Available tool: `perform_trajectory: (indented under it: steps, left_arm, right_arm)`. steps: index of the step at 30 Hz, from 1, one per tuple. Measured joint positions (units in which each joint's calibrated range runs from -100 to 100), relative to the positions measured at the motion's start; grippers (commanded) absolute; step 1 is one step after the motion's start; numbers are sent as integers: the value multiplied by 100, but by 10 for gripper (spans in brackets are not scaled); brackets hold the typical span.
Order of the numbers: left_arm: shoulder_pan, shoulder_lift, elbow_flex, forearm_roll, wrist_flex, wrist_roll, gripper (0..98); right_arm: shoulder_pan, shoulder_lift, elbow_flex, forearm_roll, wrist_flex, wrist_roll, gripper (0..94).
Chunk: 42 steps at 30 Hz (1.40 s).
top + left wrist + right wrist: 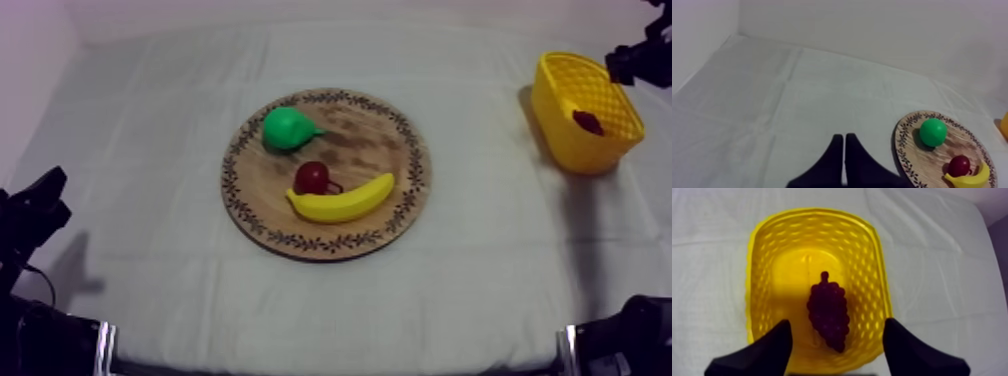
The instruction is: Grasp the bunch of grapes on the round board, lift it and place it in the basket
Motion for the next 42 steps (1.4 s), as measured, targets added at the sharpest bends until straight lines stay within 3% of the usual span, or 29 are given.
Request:
perform_trajectory:
  steps: [12,26,30,37,42]
  left_arm:
    - [0,0,0,0,0,0,1]
    - [0,0,0,0,0,0,1]
    - [0,0,0,0,0,0,1]
    - [0,0,0,0,0,0,1]
    - [0,0,0,0,0,0,1]
  right_arm:
    - [-131,-2097,2084,235,-957,-422,435]
    - [-474,-4379,4105,6,-1463,-282,374]
    - [-541,-5000,4594,-24,-1490,-280,290]
    - [-593,-6022,5283,-110,-1489,-309,61]
    - [-614,-6735,5708,-251,-1390,-252,17]
